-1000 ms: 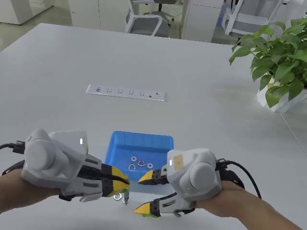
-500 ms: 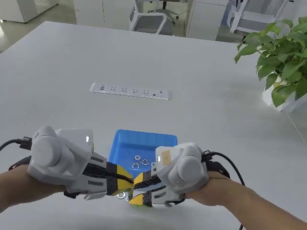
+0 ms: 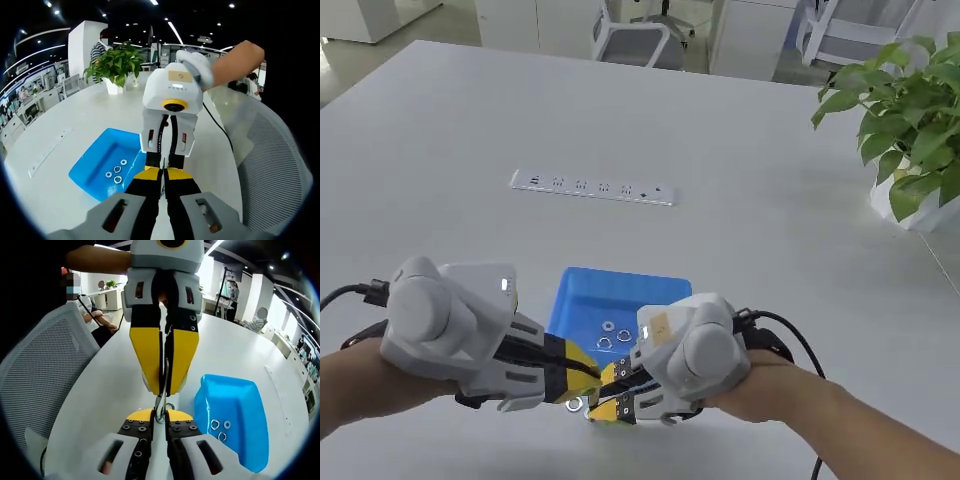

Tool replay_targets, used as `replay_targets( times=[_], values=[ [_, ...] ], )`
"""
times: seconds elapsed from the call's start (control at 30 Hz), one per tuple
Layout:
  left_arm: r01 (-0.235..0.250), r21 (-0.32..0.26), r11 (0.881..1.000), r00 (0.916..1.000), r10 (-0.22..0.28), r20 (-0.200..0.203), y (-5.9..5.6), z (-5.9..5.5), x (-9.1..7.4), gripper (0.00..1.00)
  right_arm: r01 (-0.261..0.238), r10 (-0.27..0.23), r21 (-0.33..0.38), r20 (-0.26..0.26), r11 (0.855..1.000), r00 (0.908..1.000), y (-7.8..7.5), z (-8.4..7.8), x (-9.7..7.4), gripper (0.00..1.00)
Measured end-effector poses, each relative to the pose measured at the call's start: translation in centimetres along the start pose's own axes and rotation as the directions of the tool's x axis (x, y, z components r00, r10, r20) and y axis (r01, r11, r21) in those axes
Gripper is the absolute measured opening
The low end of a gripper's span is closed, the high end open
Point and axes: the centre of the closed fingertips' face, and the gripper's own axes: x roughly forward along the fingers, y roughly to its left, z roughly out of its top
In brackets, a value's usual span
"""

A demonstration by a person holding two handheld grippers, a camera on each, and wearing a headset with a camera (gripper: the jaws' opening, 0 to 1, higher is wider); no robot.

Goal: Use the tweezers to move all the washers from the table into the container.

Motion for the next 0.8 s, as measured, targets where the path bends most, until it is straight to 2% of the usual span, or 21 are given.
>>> replay_targets(
  times=[0.53,0.8],
  values=[
    [-0.007,-0.015,1.0,1.0,0.007,0.002,-0.05,0.14,0.02,0.06,0.01,-0.011,0.055,0.003,0.998,0.9999,0.05,-0.03,-0.08,0.05],
    [-0.016,-0.024,1.0,0.9999,0.016,-0.003,-0.11,0.11,-0.25,0.11,0.013,-0.013,0.052,-0.005,0.999,0.9999,0.06,-0.03,-0.04,0.06]
  ],
)
